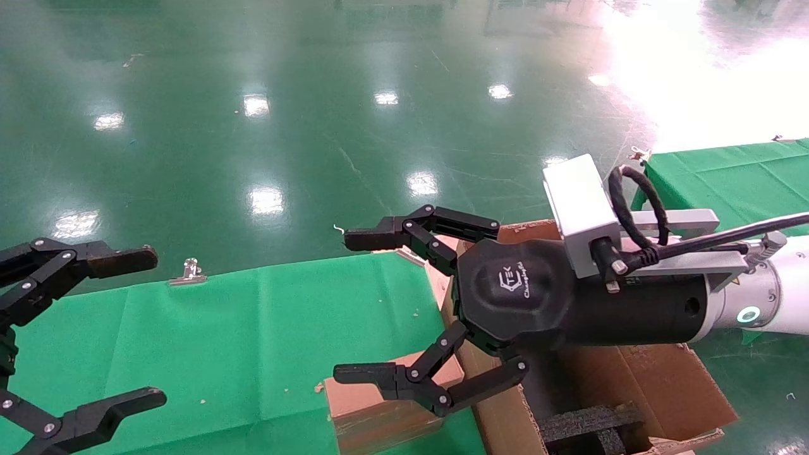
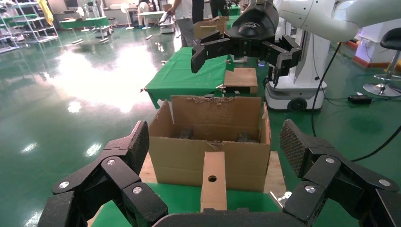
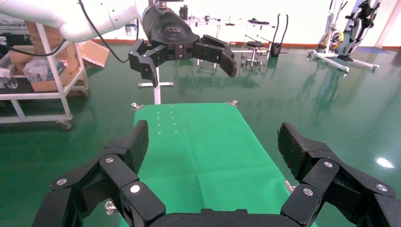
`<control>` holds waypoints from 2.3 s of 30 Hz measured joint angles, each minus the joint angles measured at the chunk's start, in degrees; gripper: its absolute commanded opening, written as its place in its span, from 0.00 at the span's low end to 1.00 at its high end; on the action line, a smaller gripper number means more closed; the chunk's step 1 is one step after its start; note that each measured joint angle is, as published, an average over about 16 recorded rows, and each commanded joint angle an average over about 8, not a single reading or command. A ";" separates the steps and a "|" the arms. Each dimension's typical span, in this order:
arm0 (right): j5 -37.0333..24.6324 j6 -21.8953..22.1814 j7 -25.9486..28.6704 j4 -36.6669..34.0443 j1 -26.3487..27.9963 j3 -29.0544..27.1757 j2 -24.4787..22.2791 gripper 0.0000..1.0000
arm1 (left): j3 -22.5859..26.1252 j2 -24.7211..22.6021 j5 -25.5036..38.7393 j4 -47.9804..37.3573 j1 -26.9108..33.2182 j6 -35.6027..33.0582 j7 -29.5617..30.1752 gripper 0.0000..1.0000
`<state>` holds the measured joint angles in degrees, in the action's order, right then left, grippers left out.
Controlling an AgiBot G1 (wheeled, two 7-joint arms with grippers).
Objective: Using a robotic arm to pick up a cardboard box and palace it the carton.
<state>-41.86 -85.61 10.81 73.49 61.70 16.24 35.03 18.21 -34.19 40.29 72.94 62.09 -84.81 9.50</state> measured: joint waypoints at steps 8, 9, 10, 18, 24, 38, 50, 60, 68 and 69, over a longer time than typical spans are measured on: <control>0.00 0.00 0.00 0.00 0.00 0.00 0.00 1.00 | 0.00 0.00 0.00 0.00 0.00 0.00 0.00 1.00; 0.00 0.00 0.00 0.00 0.00 0.00 0.00 1.00 | 0.00 0.00 0.00 0.00 0.00 0.00 0.00 1.00; 0.00 0.00 0.00 0.00 0.00 0.00 0.00 1.00 | 0.00 0.00 0.00 0.00 0.00 0.00 0.00 1.00; 0.00 0.00 0.00 0.01 -0.01 -0.01 0.00 1.00 | 0.00 0.00 0.00 0.00 0.00 0.00 0.00 0.31; -0.13 -0.02 0.01 -0.03 -0.01 0.06 -0.01 1.00 | 0.00 0.00 0.00 0.00 0.00 0.00 0.00 0.00; -9.85 -1.67 1.04 -0.25 4.82 4.56 0.48 1.00 | 0.02 0.00 -0.01 -0.02 0.01 -0.01 -0.01 0.00; -25.82 -3.94 1.95 -2.68 14.02 13.91 5.12 1.00 | 0.04 0.00 -0.02 -0.03 0.02 0.00 -0.03 0.00; -35.00 -4.47 -0.23 -6.59 19.88 21.96 10.46 1.00 | 0.06 0.01 -0.03 -0.03 0.02 0.00 -0.03 0.00; -40.86 -4.73 -2.35 -9.57 24.45 28.91 14.39 1.00 | 0.07 0.02 -0.04 -0.03 0.03 0.01 -0.04 0.00; -41.51 -4.76 -2.61 -9.88 25.03 29.81 14.83 1.00 | 0.07 0.02 -0.04 -0.03 0.03 0.01 -0.04 0.00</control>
<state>-83.36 -90.38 8.20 63.61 86.72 46.04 49.86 18.28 -34.17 40.25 72.91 62.12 -84.80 9.46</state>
